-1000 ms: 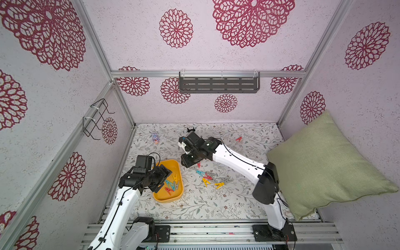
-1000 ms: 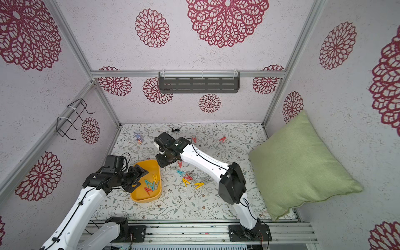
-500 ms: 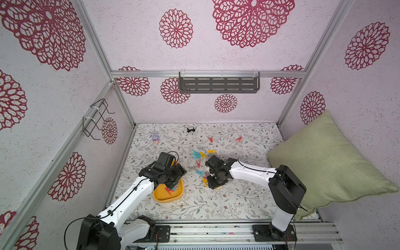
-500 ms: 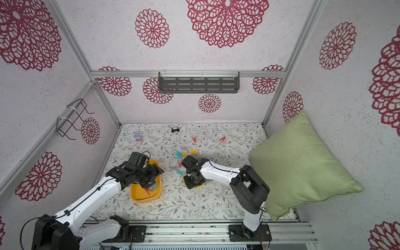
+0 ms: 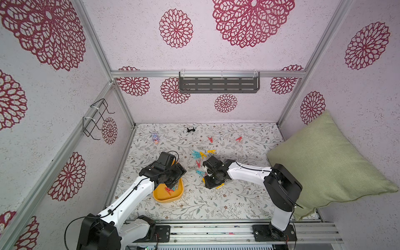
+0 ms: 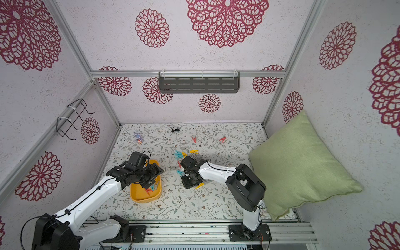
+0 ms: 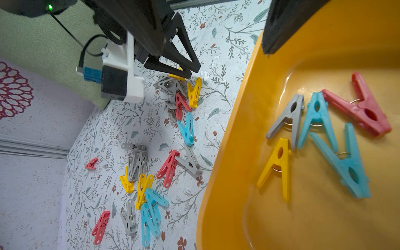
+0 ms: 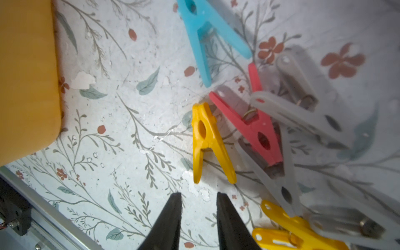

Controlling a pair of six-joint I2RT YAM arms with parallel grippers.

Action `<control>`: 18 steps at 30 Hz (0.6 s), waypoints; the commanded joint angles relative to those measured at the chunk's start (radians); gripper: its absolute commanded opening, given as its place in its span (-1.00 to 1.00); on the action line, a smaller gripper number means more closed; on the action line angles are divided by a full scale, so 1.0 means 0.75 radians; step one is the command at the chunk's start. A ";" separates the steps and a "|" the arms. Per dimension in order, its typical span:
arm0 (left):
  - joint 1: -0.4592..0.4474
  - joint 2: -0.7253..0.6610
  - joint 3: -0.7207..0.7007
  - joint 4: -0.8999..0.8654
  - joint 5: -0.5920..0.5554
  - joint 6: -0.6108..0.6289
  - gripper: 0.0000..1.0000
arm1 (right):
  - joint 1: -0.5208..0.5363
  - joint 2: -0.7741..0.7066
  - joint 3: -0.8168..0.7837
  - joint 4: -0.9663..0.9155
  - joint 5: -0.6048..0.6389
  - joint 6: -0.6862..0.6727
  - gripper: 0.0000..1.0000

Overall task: Put the clothespins into the storage box
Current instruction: Pick up the clothespin from the center of the board.

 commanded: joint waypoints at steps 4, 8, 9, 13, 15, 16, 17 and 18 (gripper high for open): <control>-0.012 -0.008 0.014 0.012 -0.018 -0.004 0.59 | 0.016 0.068 0.085 -0.027 0.004 -0.040 -0.44; -0.012 -0.012 0.012 0.010 -0.020 -0.008 0.59 | 0.017 0.095 0.101 -0.034 0.021 -0.043 -0.58; -0.012 -0.014 0.011 0.009 -0.020 -0.008 0.59 | 0.017 0.095 0.100 -0.036 0.020 -0.044 -0.62; -0.009 -0.026 0.010 0.002 -0.041 -0.007 0.59 | 0.023 0.068 0.111 -0.053 0.034 -0.056 -0.81; 0.001 -0.036 0.016 -0.015 -0.047 0.007 0.60 | 0.025 0.042 0.130 -0.070 0.038 -0.063 -0.86; 0.012 -0.038 0.021 -0.026 -0.045 0.019 0.60 | 0.025 0.033 0.150 -0.085 0.036 -0.065 -0.87; 0.029 -0.045 0.025 -0.037 -0.040 0.030 0.60 | 0.025 0.022 0.174 -0.101 0.038 -0.069 -0.89; 0.044 -0.049 0.027 -0.048 -0.036 0.041 0.60 | 0.027 0.015 0.195 -0.115 0.040 -0.073 -0.89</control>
